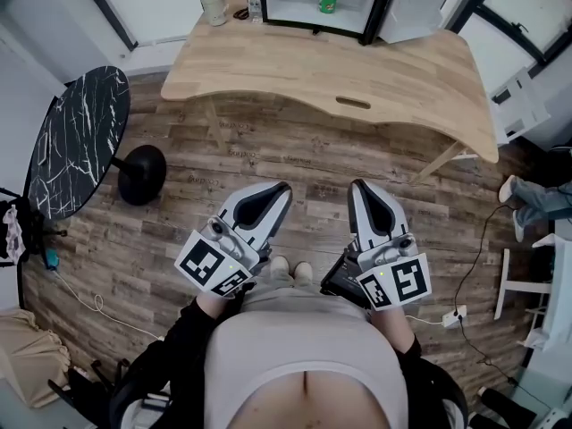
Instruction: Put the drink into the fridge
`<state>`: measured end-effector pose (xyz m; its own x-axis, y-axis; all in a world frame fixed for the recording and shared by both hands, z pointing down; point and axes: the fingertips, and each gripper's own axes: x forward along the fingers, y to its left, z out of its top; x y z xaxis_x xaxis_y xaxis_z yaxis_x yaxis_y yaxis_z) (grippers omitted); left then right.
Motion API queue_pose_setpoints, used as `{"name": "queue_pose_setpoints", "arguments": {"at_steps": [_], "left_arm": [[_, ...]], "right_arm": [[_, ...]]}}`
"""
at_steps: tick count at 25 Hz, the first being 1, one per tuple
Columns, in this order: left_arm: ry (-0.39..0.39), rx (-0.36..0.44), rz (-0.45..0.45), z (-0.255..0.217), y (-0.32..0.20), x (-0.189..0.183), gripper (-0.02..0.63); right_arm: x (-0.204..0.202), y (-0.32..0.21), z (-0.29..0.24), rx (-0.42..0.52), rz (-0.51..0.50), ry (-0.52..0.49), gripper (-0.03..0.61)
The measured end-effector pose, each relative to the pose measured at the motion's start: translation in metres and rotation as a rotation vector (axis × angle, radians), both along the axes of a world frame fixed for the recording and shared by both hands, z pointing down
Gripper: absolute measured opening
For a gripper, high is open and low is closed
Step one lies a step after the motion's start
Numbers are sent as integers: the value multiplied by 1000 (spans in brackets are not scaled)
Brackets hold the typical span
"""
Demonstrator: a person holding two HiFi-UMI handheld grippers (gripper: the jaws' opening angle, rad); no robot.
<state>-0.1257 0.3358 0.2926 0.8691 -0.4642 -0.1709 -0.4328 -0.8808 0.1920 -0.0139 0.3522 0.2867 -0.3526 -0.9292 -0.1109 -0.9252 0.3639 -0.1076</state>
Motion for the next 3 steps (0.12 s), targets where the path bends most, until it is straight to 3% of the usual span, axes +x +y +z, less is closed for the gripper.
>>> {"name": "queue_pose_setpoints", "arguments": {"at_steps": [3], "left_arm": [[2,2,-2,-1,-3,0,23]], "right_arm": [[-1,-4,-1,3,-5,0,31]]}}
